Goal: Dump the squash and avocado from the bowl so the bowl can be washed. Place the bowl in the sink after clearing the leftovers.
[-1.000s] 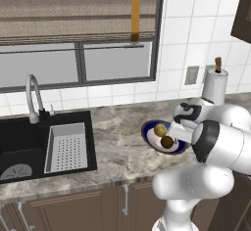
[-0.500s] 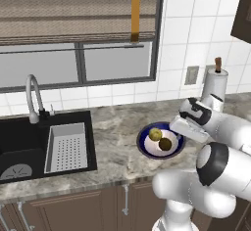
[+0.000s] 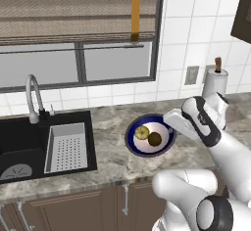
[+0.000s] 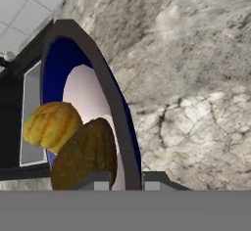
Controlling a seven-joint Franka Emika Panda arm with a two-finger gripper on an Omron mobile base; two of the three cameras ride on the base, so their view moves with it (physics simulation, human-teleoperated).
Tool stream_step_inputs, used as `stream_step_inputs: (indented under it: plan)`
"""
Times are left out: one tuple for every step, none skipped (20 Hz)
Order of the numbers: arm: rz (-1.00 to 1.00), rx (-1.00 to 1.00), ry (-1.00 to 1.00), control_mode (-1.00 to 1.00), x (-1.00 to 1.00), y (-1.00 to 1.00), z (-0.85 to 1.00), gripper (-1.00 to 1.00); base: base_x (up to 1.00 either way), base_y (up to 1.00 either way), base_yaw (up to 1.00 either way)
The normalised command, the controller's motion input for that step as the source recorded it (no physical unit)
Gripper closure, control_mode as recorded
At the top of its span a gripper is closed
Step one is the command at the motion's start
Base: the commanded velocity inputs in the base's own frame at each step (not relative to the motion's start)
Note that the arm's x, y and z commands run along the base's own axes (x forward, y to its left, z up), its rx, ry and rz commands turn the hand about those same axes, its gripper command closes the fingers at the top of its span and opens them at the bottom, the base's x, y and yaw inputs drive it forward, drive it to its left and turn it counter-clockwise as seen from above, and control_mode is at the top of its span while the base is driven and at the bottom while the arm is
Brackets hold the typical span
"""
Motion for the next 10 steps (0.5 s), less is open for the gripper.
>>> stream_step_inputs:
  plan:
    - [0.0,0.24,-0.04,-1.0,-0.07,0.87,0.64,1.0,0.0,0.0,0.0]
    - [0.0,0.24,-0.01,-1.0,0.0,0.97,0.56,1.0,0.0,0.0,0.0]
    - [0.0,0.24,0.0,-1.0,0.0,1.0,0.5,1.0,0.0,0.0,0.0]
    - [-0.02,0.26,0.0,-1.0,0.0,1.0,0.42,1.0,0.0,0.0,0.0]
    - [-0.04,0.24,0.0,-1.0,0.0,1.0,0.37,1.0,0.0,0.0,0.0]
    - [-0.04,0.23,0.0,-1.0,0.0,1.0,0.33,1.0,0.0,0.0,0.0]
    - [-0.03,0.17,0.0,-1.0,0.0,1.0,0.24,1.0,0.0,0.0,0.0]
    - [-0.01,0.12,0.0,-1.0,0.0,1.0,0.21,1.0,0.0,0.0,0.0]
    - [0.0,0.07,0.0,-1.0,0.0,1.0,0.16,1.0,0.0,0.0,0.0]
    - [0.0,0.06,0.0,-1.0,0.03,1.0,0.14,1.0,0.0,0.0,0.0]
